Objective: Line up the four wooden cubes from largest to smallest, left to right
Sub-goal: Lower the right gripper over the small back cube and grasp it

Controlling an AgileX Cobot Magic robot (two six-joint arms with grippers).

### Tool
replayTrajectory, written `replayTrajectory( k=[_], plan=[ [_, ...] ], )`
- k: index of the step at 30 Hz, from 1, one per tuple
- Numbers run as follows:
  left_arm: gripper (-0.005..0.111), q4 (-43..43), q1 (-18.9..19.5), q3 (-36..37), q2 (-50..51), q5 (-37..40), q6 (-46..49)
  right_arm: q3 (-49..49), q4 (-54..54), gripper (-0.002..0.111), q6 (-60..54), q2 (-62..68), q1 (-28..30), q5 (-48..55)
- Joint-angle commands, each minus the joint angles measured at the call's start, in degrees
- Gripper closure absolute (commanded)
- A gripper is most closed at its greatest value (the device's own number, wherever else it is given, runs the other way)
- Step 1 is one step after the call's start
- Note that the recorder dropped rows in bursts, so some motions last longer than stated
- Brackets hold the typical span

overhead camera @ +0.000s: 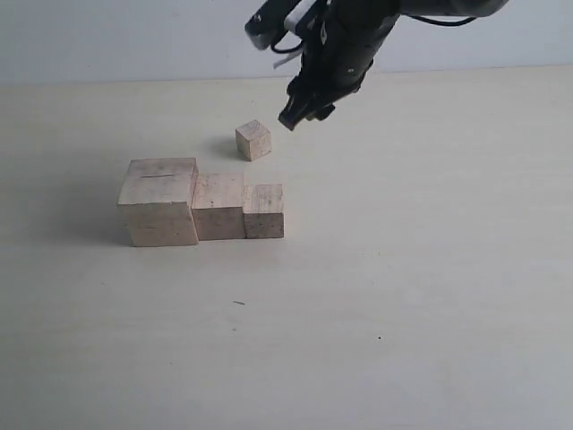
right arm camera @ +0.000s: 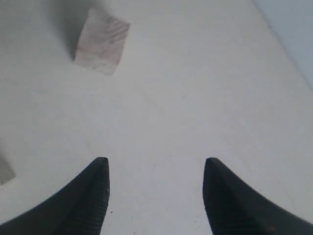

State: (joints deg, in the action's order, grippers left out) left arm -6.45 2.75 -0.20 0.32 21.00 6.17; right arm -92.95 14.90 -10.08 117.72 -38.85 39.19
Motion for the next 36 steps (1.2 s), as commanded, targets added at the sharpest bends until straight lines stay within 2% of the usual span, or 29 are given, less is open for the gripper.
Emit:
replayTrajectory(
  k=[1, 10, 14, 17, 28, 32, 36],
  plan=[
    [0.107, 0.05, -0.08, 0.20, -0.32, -0.70, -0.48, -0.02, -5.31, 0.054, 4.93, -0.79, 2.24, -5.97],
    [0.107, 0.05, -0.08, 0.20, -0.32, -0.70, -0.48, -0.02, -19.39, 0.053, 0.99, 2.85, 2.80, -12.02],
    [0.107, 0.05, -0.08, 0.20, -0.32, -0.70, -0.48, -0.02, -25.83, 0.041, -6.85, 4.92, 2.80, -16.25],
    [0.107, 0.05, -0.08, 0.20, -0.32, -0.70, -0.48, -0.14, -29.80, 0.033, -6.73, 6.62, 2.80, -19.37],
    [0.107, 0.05, -0.08, 0.20, -0.32, -0.70, -0.48, -0.14, -31.31, 0.031, -8.46, 10.16, 0.83, -27.68],
    [0.107, 0.05, -0.08, 0.20, -0.32, -0.70, -0.48, -0.14, -31.47, 0.031, -13.57, 10.71, -0.16, -30.33],
    [0.107, 0.05, -0.08, 0.20, -0.32, -0.70, -0.48, -0.14, -31.47, 0.031, -13.97, 12.24, -0.16, -31.59]
  ],
)
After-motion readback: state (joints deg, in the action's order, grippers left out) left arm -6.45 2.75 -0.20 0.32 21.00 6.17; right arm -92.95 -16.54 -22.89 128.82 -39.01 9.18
